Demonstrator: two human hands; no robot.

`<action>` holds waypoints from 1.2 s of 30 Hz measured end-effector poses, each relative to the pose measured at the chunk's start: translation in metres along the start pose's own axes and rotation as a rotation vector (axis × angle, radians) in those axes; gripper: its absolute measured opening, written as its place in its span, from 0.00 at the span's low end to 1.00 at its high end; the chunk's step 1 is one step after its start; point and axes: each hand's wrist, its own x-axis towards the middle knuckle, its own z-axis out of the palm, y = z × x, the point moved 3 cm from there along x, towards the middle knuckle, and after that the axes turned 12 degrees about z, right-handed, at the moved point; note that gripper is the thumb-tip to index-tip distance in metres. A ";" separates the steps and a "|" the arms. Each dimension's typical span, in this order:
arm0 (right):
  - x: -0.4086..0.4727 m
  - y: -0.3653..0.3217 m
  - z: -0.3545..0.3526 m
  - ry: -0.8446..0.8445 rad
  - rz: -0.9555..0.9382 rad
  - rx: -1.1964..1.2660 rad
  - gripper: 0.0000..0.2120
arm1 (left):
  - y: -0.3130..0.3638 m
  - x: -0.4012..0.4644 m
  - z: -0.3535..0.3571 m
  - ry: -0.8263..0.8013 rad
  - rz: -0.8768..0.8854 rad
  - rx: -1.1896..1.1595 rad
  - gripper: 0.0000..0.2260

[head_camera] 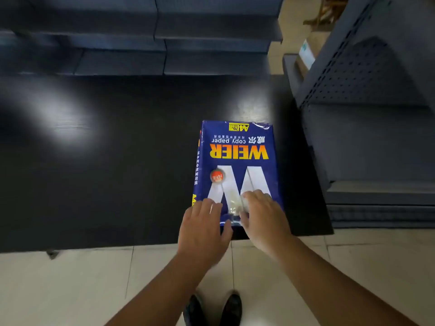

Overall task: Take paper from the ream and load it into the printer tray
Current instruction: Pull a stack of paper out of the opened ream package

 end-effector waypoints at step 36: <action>-0.018 0.033 0.036 0.188 -0.389 0.004 0.01 | -0.007 0.012 0.038 0.040 0.042 -0.011 0.21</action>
